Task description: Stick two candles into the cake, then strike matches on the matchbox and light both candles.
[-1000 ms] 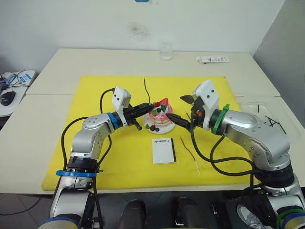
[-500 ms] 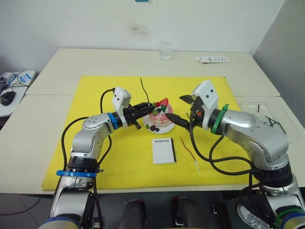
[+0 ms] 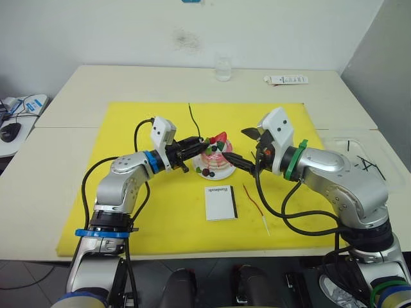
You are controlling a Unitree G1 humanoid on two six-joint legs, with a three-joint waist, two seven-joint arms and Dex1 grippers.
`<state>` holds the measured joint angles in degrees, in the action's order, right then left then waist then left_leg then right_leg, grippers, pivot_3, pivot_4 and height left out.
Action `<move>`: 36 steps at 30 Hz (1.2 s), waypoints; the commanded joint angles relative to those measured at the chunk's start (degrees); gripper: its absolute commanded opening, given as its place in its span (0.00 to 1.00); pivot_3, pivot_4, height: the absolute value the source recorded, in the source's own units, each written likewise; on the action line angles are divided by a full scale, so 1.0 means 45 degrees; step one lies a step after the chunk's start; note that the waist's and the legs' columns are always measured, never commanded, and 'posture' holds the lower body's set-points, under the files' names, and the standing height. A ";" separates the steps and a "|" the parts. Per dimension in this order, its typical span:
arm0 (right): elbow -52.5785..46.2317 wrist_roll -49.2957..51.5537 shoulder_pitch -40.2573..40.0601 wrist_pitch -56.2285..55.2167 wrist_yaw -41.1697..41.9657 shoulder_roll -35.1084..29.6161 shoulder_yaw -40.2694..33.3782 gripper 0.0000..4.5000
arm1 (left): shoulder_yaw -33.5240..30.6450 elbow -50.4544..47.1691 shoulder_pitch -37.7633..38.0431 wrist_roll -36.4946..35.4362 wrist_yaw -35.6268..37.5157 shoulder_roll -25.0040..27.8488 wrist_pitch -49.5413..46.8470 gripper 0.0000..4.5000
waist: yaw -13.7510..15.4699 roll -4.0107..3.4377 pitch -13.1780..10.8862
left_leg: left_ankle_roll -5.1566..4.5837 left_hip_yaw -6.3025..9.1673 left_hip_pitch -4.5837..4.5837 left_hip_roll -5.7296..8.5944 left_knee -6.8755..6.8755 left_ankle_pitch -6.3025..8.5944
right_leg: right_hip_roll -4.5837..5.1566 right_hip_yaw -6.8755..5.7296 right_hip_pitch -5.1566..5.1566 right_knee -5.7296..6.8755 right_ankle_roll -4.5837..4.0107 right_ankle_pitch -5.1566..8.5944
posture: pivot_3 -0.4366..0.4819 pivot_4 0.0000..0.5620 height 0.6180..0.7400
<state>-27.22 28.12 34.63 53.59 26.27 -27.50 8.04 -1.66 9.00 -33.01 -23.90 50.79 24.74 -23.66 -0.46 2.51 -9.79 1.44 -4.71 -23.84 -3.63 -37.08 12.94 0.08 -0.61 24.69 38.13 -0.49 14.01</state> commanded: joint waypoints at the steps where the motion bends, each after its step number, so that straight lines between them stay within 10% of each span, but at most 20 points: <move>1: -0.0150 -0.0077 0.0254 -0.0231 0.0143 -0.0055 -0.0284 1.00 | -0.0343 -0.0883 -0.0154 -0.0202 0.0001 0.0355 -0.0075 0.31 | -0.0001 0.0000 0.0000 | 0.0000 0.0000 0.0000 0.0000 0.0000 0.0000 | 0.0000 -0.0001 0.0000 0.0000 0.0000 0.0000 | 0.48 0.27 1.00; 36: 0.0221 0.0099 -0.0314 -0.0552 0.1485 -0.1324 -0.0745 1.00 | -0.1333 -0.5339 0.2274 -0.1961 -0.0223 0.2594 -0.2568 0.31 | -0.0003 -0.0002 0.0002 | 0.0001 0.0001 0.0007 -0.0008 0.0002 0.0000 | 0.0002 0.0000 -0.0001 0.0002 -0.0002 -0.0001 | 0.48 0.27 1.00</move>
<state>-24.07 28.24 33.61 51.94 31.66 -32.29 6.76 -6.00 -11.61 -22.81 -31.18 48.54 35.17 -35.04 -0.47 2.50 -9.79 1.45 -4.70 -23.81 -3.66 -37.07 12.94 0.09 -0.61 24.68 38.14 -0.50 14.01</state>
